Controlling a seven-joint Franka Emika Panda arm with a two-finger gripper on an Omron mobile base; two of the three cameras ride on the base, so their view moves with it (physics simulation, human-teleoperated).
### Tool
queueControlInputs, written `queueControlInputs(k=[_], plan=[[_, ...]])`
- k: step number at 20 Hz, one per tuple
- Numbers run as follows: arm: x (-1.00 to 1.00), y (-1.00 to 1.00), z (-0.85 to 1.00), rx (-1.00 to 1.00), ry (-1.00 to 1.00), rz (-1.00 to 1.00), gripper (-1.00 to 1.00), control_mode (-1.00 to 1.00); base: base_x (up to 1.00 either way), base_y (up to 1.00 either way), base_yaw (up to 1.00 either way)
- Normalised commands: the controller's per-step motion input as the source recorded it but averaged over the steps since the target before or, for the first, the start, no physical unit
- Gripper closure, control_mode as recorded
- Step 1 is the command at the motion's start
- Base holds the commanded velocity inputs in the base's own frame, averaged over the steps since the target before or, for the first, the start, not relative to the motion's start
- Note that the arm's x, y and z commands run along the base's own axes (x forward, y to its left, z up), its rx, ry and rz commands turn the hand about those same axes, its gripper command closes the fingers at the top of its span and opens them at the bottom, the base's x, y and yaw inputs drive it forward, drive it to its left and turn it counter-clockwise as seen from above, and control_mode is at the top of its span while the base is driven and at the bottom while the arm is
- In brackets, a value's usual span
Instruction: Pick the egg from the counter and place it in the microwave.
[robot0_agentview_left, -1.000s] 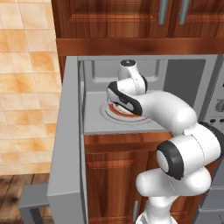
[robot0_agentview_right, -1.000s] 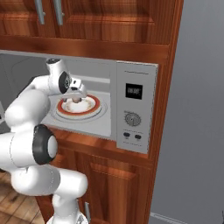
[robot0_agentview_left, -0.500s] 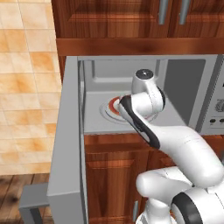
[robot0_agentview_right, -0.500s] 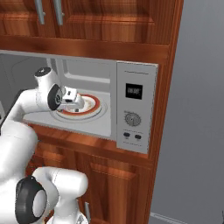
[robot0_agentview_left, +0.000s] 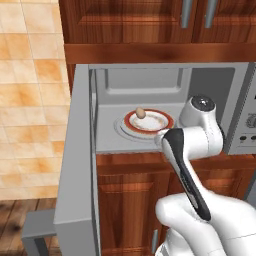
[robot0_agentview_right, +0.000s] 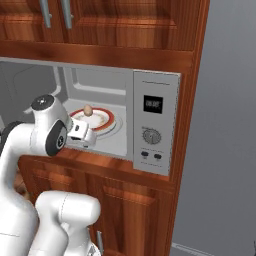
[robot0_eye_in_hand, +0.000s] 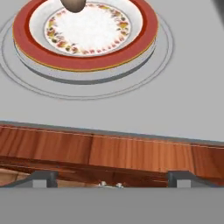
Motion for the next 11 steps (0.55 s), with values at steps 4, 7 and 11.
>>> queueControlInputs(k=[4,7,11], plan=[[-1.00,-0.12,0.00,0.04,-0.03,-0.06,-1.00,-1.00,0.00,0.00,0.00],[-1.00,0.00,0.00,0.03,0.00,-0.10,-1.00,-1.00,0.00,0.00,0.00],[-1.00,0.00,0.00,0.02,0.00,-0.12,-1.00,-1.00,0.00,0.00,0.00]])
